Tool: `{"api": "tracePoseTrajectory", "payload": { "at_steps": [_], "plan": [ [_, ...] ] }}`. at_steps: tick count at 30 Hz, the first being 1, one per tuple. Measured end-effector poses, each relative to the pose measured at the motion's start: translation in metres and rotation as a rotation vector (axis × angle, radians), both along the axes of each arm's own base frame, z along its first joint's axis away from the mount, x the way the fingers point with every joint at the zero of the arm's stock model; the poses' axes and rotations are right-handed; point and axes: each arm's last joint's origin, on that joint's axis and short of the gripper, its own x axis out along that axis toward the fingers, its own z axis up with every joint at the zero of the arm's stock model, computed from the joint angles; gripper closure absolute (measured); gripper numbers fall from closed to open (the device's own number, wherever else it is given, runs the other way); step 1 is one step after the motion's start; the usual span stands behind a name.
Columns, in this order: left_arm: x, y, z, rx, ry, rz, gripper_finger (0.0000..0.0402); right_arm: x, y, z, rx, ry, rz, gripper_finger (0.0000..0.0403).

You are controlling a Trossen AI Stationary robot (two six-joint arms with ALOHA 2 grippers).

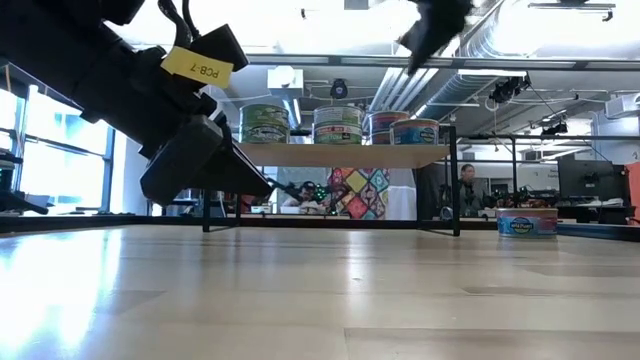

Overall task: Stack canned seafood by type on shelf
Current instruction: Stack the blue tuna can on top of the bottom blue tuna can on the shelf

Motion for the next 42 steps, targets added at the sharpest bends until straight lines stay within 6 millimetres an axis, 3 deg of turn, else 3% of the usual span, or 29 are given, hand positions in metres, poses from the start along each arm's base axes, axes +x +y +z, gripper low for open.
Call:
{"api": "tracePoseTrajectory", "payload": {
  "at_steps": [8, 12, 16, 21, 27, 33, 42],
  "plan": [
    [0.007, 0.003, 0.003, -0.002, -0.019, -0.022, 0.0332, -0.079, 0.048, -0.071, 0.007, 0.072, -0.268, 0.0403],
    [0.014, 0.003, 0.007, -0.020, -0.028, -0.096, 0.0332, -0.111, 0.052, -0.099, 0.011, 0.102, -0.439, 0.0403],
    [0.020, 0.005, 0.011, -0.021, -0.045, -0.155, 0.0332, -0.130, 0.042, -0.120, -0.051, 0.060, -0.675, 0.0403],
    [0.026, 0.009, 0.015, -0.033, -0.062, -0.196, 0.0332, -0.137, 0.016, -0.134, -0.174, 0.000, -0.982, 0.0403],
    [0.027, 0.011, 0.014, -0.044, -0.056, -0.205, 0.0332, -0.134, -0.016, -0.141, -0.280, -0.045, -1.122, 0.0403],
    [0.027, 0.010, 0.014, -0.045, -0.055, -0.210, 0.0332, -0.136, -0.037, -0.156, -0.247, -0.026, -1.148, 0.0402],
    [0.027, 0.010, 0.014, -0.040, -0.053, -0.213, 0.0332, -0.146, -0.042, -0.182, -0.149, 0.015, -1.142, 0.0403]
  ]
}}
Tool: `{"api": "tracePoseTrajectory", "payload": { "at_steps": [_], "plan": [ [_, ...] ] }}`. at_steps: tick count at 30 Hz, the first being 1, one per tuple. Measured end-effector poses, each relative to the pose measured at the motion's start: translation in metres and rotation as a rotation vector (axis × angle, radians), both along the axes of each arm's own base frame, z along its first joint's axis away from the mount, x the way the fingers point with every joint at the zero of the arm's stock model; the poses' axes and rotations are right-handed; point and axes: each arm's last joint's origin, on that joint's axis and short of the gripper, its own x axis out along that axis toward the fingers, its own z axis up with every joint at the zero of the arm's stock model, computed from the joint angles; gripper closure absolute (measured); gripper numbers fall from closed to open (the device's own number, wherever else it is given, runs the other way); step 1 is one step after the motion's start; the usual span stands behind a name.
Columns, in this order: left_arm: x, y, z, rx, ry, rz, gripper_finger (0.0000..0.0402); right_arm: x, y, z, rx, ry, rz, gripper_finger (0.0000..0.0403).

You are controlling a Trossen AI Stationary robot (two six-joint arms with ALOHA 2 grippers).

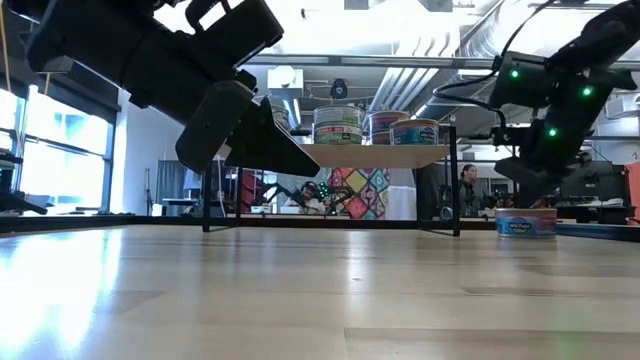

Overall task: Stack canned seafood by type on shelf
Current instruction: Stack the blue tuna can on top of the bottom blue tuna can on the shelf

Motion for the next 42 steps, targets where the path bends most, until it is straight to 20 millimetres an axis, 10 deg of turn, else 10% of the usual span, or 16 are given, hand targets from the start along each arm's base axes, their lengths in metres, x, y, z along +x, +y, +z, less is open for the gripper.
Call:
{"api": "tracePoseTrajectory", "payload": {
  "at_steps": [11, 24, 32, 42],
  "plan": [
    [0.001, -0.001, 0.001, -0.008, -0.018, 0.000, 0.0332, 0.016, 0.022, 0.001, 0.206, -0.188, 0.112, 0.0403],
    [0.005, -0.006, 0.009, 0.000, -0.082, -0.071, 0.0332, 0.054, 0.115, -0.007, 0.412, -0.403, 0.594, 0.0403],
    [0.009, -0.009, 0.015, -0.002, -0.113, -0.208, 0.0332, 0.091, 0.160, -0.023, 0.221, -0.649, 0.945, 0.0397],
    [0.017, -0.005, 0.016, 0.009, -0.128, -0.372, 0.0331, 0.086, 0.168, -0.005, 0.002, -0.605, 1.309, 0.0247]
  ]
}}
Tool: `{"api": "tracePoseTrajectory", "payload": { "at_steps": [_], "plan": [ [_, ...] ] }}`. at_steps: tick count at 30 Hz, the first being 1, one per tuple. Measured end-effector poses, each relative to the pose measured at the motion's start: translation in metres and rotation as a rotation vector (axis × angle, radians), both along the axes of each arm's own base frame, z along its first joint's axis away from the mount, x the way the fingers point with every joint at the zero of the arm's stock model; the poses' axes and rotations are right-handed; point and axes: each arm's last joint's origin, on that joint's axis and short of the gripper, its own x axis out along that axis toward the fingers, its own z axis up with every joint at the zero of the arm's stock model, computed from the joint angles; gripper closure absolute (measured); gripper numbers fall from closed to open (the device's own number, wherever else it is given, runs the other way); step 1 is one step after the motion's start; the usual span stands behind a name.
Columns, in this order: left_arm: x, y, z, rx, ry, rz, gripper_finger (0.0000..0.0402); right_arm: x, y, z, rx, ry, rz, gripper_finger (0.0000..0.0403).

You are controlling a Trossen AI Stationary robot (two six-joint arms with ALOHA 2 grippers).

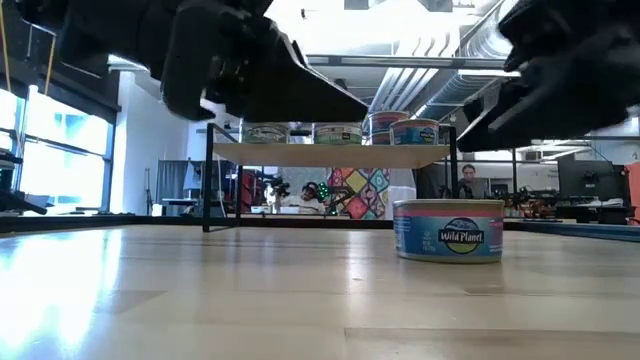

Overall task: Stack canned seafood by type on shelf
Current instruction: Stack the blue tuna can on top of the bottom blue tuna can on the shelf

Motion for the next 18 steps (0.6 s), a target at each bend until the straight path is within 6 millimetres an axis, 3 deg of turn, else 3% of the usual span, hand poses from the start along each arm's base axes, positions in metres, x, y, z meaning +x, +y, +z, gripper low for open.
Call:
{"api": "tracePoseTrajectory", "payload": {
  "at_steps": [3, 6, 18],
  "plan": [
    [0.004, 0.003, -0.005, 0.047, -0.003, -0.063, 0.0325, -0.005, 0.007, -0.007, -0.252, -0.008, 0.131, 0.0201],
    [0.009, 0.006, -0.012, 0.098, 0.010, -0.119, 0.0310, -0.006, 0.010, -0.016, -0.356, 0.005, 0.186, 0.0188],
    [0.037, 0.015, -0.027, 0.198, 0.026, -0.116, 0.0260, 0.010, 0.015, -0.043, -0.508, -0.033, 0.162, 0.0239]
  ]
}}
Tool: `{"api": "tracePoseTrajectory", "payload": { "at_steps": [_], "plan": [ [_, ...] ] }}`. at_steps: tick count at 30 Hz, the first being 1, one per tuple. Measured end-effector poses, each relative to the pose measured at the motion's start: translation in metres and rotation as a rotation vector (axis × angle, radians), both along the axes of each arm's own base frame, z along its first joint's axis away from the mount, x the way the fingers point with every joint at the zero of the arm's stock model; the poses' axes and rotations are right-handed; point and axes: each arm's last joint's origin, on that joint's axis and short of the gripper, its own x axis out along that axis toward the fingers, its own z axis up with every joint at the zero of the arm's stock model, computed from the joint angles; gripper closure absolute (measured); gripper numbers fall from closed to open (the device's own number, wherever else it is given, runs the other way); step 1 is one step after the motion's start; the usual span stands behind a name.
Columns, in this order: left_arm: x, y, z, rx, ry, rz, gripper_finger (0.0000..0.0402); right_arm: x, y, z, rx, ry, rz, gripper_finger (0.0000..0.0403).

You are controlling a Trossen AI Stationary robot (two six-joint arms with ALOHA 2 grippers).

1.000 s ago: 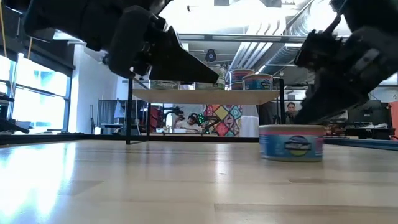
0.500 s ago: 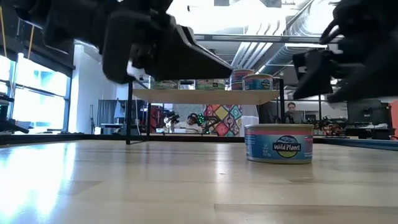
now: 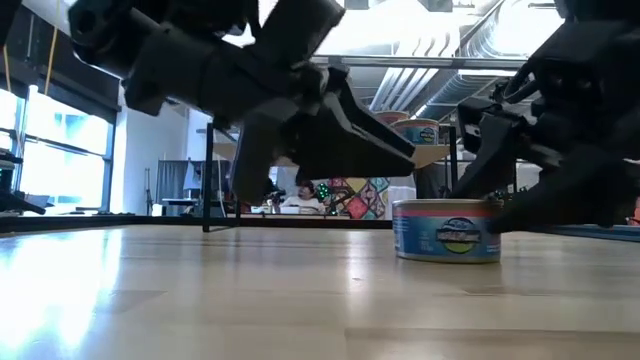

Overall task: Stack canned seafood by type on shelf
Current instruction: Stack the blue tuna can on top of the bottom blue tuna can on the shelf

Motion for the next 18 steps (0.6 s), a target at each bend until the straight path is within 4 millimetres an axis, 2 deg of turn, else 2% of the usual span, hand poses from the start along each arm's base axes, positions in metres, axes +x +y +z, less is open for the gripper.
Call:
{"api": "tracePoseTrajectory", "payload": {
  "at_steps": [6, 11, 18],
  "plan": [
    [0.001, 0.005, -0.003, 0.019, 0.029, -0.029, 0.0263, 0.008, 0.003, -0.005, -0.050, -0.004, -0.024, 0.0311],
    [-0.003, -0.001, -0.006, 0.252, 0.060, -0.132, 0.0265, 0.008, 0.002, -0.005, 0.011, 0.000, -0.091, 0.0388],
    [-0.005, -0.008, -0.005, 0.457, 0.060, -0.142, 0.0257, 0.008, 0.002, 0.001, 0.145, -0.015, -0.165, 0.0398]
  ]
}}
